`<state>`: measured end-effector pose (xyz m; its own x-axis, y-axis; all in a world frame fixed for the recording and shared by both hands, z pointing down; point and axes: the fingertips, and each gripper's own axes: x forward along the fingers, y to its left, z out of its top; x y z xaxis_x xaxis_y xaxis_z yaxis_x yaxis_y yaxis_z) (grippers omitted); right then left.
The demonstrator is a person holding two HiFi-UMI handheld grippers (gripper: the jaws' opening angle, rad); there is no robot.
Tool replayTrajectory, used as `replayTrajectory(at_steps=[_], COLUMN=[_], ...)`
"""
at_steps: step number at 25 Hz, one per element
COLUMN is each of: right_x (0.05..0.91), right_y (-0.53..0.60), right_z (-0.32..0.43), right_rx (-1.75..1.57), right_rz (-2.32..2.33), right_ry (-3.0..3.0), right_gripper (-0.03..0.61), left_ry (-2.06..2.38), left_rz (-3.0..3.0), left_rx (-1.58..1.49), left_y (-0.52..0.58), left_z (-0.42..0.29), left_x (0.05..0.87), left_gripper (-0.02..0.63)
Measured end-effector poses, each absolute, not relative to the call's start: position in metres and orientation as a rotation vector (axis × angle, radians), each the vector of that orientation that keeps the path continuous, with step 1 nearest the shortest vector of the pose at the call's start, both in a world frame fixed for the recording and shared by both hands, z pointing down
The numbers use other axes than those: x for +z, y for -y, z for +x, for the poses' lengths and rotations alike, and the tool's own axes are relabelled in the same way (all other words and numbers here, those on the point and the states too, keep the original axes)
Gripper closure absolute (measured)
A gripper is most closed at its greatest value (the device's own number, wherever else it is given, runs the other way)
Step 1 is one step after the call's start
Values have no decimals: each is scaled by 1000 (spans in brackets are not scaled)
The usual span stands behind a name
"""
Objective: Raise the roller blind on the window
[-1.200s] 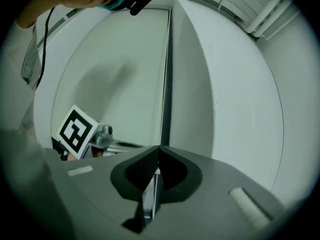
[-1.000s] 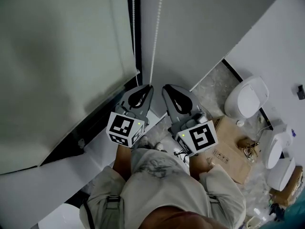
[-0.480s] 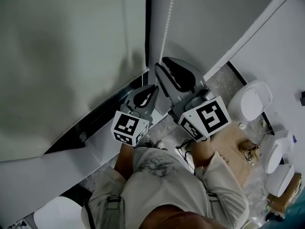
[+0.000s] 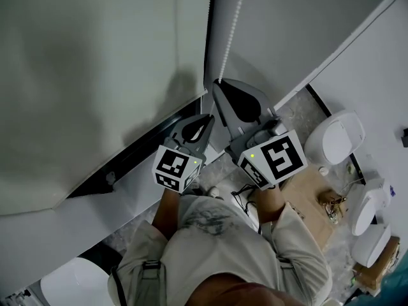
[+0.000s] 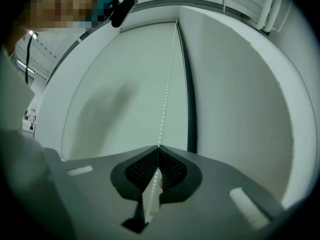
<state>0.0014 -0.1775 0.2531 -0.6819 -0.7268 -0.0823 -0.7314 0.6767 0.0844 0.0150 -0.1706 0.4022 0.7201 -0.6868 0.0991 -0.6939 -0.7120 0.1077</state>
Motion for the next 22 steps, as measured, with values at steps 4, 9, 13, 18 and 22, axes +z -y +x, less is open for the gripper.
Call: replayTrajectory(at_steps=[4, 9, 13, 18, 22], right_x=[269, 301, 324, 343, 353], right_y=[178, 177, 175, 174, 173], right_z=[-2, 3, 2, 5, 6], right_rx=[185, 124, 83, 52, 39], right_rz=[-1266, -1298, -1314, -1331, -1344], right_ry=[-2830, -2856, -2871, -2888, -2899], right_gripper=[568, 568, 568, 568, 568], left_ry=[1113, 1095, 1084, 1069, 1067], left_rz=[2771, 2737, 2714, 2687, 2674], left_rx=[117, 162, 200, 225, 258], left_y=[171, 171, 168, 165, 165], left_z=[13, 14, 13, 17, 19], left_x=[421, 451, 474, 493, 504], left_gripper=[600, 600, 600, 600, 600])
